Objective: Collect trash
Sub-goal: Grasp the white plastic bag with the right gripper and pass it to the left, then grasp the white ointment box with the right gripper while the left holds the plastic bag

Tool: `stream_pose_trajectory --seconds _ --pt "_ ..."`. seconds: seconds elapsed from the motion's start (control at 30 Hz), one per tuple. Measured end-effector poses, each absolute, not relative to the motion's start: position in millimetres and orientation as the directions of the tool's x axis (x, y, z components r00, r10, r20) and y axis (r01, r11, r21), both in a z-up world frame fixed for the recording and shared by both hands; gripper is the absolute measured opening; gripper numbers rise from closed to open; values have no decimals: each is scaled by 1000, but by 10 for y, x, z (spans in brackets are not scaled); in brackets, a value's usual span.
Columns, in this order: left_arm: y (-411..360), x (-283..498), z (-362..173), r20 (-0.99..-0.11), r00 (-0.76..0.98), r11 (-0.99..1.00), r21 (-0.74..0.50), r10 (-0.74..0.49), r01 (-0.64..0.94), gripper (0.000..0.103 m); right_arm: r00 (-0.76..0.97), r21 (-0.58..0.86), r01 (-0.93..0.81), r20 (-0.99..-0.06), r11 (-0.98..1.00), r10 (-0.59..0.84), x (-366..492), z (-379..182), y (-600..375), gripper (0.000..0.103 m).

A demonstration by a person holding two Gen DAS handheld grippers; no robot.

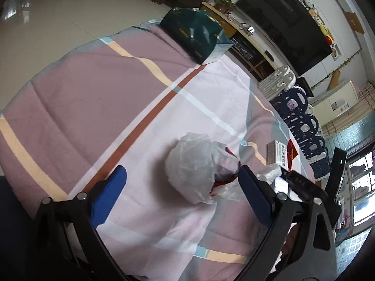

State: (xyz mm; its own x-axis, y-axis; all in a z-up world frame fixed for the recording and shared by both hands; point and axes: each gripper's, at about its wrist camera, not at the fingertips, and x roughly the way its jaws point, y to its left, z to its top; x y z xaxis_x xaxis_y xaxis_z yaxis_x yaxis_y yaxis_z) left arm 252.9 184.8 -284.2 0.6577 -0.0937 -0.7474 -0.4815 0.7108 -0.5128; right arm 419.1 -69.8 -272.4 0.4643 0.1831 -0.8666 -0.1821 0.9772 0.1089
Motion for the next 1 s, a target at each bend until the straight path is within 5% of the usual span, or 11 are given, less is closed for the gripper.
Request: stream_pose_trajectory --seconds 0.13,0.33,0.37,0.47,0.6,0.8,0.83,0.87,1.0 --pt "1772 2681 -2779 -721 684 745 -516 -110 -423 99 450 177 -220 -854 959 261 3583 -2575 -773 35" --pt "1491 3050 -2747 -799 600 895 -296 -41 -333 99 499 115 -185 -845 976 194 2842 -2562 -906 35" --pt "1455 3075 -2788 -818 573 907 -271 -41 -322 95 493 127 -176 -847 976 200 2829 -2603 -936 35" --pt "1469 3083 -2838 -825 559 904 -302 -88 -303 59 493 106 -153 -853 982 169 2793 -2681 -937 36" --pt "1561 3048 -2882 -814 567 881 -355 -127 -313 31 487 105 -129 -860 986 155 2796 -2719 -943 57" --pt "1522 2955 -2783 -798 592 887 -349 -112 -302 25 440 14 -127 -895 992 68 2832 -2905 -802 57" --pt "1517 2939 -2764 -797 594 888 -349 -112 -300 25 439 16 -127 -896 992 71 2823 -2932 -784 55" --pt "1508 2923 -2741 -795 596 889 -349 -112 -298 24 445 23 -128 -892 991 78 2807 -2929 -775 41" --pt "1450 2837 -2554 -783 616 901 -327 -90 -284 23 466 59 -142 -877 988 119 2710 -2776 -778 40"
